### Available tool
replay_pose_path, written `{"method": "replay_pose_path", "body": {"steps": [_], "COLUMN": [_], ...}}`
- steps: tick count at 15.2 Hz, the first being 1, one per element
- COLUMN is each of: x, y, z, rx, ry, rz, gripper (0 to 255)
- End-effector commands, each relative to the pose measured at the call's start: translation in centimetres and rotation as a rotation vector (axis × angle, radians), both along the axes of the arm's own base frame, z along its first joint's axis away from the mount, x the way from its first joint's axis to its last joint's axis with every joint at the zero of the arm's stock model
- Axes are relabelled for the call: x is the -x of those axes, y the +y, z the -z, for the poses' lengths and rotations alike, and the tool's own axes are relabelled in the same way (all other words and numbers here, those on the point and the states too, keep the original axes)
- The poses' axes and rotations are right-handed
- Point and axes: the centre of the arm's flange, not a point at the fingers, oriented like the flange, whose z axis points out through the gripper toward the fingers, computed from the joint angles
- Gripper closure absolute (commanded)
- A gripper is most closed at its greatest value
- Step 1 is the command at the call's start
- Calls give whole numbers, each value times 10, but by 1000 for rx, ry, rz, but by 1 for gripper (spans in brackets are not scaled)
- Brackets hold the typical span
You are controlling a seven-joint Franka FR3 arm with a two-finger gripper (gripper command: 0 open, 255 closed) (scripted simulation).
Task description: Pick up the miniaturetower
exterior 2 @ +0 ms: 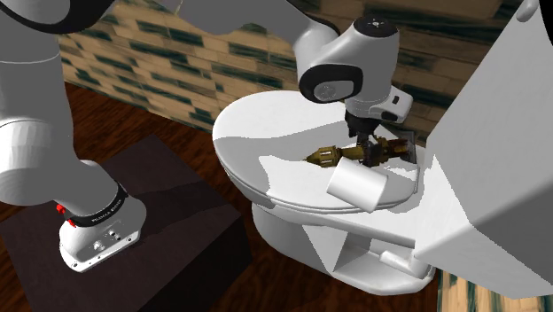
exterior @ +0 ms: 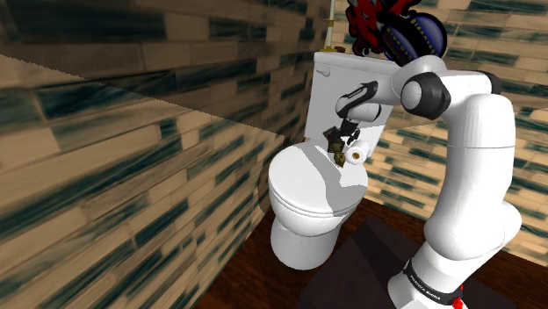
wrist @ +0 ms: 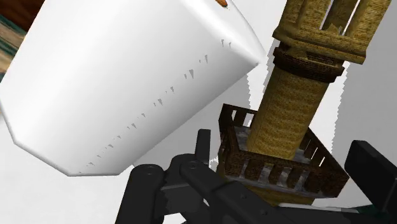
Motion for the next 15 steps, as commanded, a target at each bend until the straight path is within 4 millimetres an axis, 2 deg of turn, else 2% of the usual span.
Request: {"method": "replay_pose_path", "body": {"steps": [1,4,6,7,15], "x": [0,0,0,1,4], "y": [-1,-1,-1,-2,-1], "z": [11,27,30,30,32], "rx": [0,0,0,0,0], "ry": [-1,-1,-1,-1,-2], "rz": [2,2,2,2,2], "gripper": [0,0,0,255,255]}}
